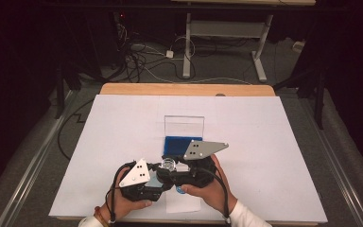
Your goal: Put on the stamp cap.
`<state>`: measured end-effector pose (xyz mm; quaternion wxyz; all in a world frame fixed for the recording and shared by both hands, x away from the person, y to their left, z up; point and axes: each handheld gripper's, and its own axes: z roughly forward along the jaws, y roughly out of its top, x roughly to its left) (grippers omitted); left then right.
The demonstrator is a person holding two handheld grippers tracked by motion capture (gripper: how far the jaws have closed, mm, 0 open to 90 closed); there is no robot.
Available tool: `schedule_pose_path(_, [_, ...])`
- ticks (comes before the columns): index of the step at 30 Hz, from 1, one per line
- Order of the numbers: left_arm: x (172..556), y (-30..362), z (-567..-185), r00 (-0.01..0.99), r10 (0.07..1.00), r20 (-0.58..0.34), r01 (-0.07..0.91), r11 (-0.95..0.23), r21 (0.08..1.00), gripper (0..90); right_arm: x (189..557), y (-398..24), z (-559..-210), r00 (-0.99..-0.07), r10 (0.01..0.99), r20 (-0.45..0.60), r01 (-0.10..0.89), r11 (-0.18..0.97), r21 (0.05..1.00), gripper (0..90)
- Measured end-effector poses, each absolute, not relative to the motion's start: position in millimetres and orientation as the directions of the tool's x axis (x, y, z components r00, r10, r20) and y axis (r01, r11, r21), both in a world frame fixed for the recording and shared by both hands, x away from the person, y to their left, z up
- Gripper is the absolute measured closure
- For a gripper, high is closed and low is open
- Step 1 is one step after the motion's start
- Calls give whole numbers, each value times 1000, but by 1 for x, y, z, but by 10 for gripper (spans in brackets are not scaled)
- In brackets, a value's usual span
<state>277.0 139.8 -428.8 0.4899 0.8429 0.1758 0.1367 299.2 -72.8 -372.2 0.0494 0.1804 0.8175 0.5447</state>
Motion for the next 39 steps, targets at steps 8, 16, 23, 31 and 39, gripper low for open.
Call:
schedule_pose_path(8, [277,139,-430,898,434,65,164,-471,867,365,301,-74,-375,-929,351,121,247,343,906,568])
schedule_pose_path(16, [278,139,-434,897,437,63,175,-482,858,366,302,-74,-379,-928,352,125,256,354,900,568])
schedule_pose_path(23, [280,138,-439,898,437,60,184,-496,849,366,304,-73,-385,-927,353,125,262,372,890,568])
schedule_pose_path(31, [279,137,-441,894,444,55,193,-493,848,366,305,-73,-386,-925,358,122,267,387,883,568])
schedule_pose_path(39, [277,136,-439,891,449,67,186,-496,848,366,305,-75,-385,-927,348,140,276,381,882,569])
